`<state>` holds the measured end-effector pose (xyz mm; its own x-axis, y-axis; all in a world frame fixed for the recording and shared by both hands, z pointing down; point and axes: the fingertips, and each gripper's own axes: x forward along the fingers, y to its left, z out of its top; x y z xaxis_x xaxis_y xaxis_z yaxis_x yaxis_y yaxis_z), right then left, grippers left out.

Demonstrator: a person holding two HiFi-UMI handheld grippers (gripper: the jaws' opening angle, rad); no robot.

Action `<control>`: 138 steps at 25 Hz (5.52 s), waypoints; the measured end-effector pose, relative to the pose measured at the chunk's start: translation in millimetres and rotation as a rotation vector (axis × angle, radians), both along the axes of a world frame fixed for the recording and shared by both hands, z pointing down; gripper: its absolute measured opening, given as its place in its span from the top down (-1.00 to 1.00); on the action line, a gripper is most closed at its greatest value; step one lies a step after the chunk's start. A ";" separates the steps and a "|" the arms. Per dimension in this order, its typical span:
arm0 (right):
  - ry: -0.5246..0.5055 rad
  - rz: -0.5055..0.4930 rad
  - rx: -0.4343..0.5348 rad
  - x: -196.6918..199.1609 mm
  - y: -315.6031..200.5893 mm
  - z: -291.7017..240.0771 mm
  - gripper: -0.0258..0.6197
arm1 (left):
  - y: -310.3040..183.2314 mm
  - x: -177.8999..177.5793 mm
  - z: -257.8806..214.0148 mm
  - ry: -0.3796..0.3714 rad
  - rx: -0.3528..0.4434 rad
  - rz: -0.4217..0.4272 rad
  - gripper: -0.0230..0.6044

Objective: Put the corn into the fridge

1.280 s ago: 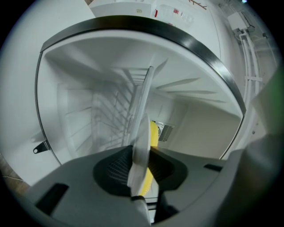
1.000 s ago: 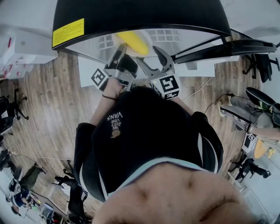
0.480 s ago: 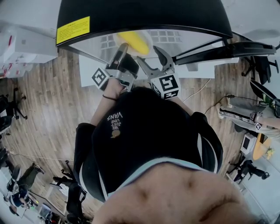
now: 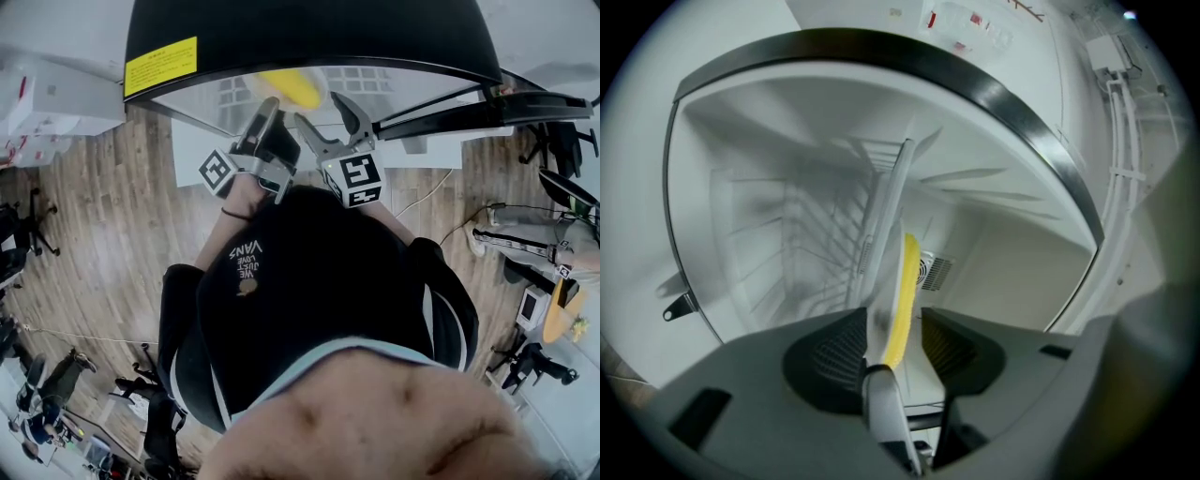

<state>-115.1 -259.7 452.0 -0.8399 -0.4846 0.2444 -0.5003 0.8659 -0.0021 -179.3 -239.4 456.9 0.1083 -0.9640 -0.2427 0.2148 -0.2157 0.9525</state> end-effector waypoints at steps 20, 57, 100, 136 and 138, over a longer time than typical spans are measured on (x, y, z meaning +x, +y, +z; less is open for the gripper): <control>0.019 0.001 -0.001 -14.8 -12.1 1.9 -0.02 | 2.2 -15.6 0.6 0.011 0.004 -0.019 0.41; 0.028 0.005 0.001 -27.8 -33.6 1.8 -0.02 | 1.6 -17.0 3.8 0.019 0.003 -0.008 0.41; -0.016 0.032 -0.050 14.8 -15.1 -0.3 -0.01 | 19.0 -4.0 -15.6 -0.972 0.030 -0.060 0.44; -0.041 -0.083 -0.018 66.8 13.2 -4.6 0.31 | 50.5 44.0 -8.7 -1.259 -0.091 -0.155 0.74; -0.045 -0.097 -0.010 70.1 16.1 -5.6 0.42 | 53.3 47.5 -8.3 -1.269 -0.100 -0.166 0.75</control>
<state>-45.0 -243.6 446.4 -0.8930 -0.3981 0.2098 -0.4131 0.9102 -0.0313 -131.8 -186.1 448.6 0.0867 -0.9961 0.0150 -0.8729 -0.0688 0.4830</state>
